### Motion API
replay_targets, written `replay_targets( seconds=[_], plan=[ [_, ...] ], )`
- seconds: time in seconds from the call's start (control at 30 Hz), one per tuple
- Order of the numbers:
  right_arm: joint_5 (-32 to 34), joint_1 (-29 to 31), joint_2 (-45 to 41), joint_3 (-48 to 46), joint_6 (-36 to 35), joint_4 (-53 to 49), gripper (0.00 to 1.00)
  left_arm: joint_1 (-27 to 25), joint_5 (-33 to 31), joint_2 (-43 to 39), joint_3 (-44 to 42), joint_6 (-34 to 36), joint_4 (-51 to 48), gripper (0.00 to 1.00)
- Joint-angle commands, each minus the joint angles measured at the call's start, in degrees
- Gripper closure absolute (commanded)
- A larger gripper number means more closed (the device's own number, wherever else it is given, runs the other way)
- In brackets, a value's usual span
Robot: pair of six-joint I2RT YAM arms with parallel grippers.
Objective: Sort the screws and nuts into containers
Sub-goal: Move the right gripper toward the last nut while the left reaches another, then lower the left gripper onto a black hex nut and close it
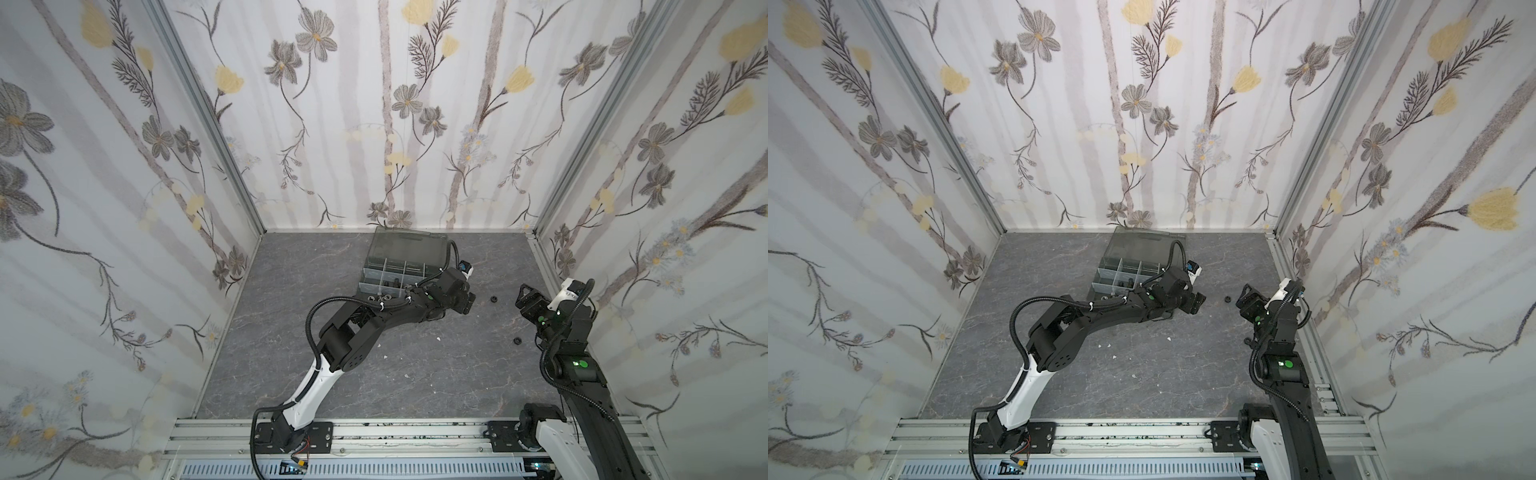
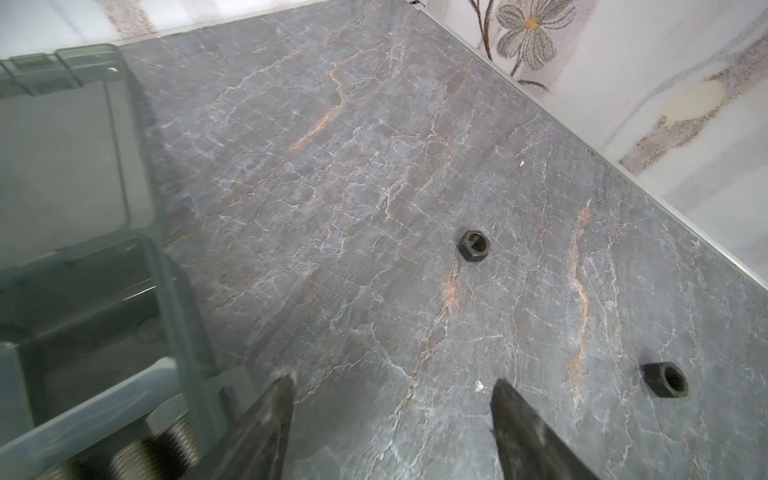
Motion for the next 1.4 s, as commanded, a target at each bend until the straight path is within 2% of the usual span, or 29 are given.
replay_targets(
  seconds=[0.0,0.33,0.57,0.9,1.13,1.37],
  plan=[
    [1.59,-0.04,0.53,0.17,-0.83,1.83,0.20,-0.10,3.97,2.26,2.27,1.85,2.48,0.30],
    [1.02,-0.13,1.65,0.74,-1.95,2.01,0.19,-0.89,8.16,15.02,19.54,4.24,-3.44,0.31],
    [1.62,-0.13,1.16,0.72,-2.04,2.02,0.19,-1.09,8.72,20.94,26.92,5.08,-4.99,0.31],
    [0.16,-0.06,1.47,0.74,-1.44,2.37,0.19,-1.85,8.81,26.22,32.80,5.50,-4.72,0.29],
    [-1.17,-0.09,2.25,1.25,-1.33,2.41,0.19,-2.81,6.23,29.62,36.90,6.29,-5.54,0.29],
    [-1.78,-0.05,2.52,1.33,-1.24,2.52,0.19,-3.74,4.50,30.92,36.96,7.69,-5.06,0.33]
  ],
)
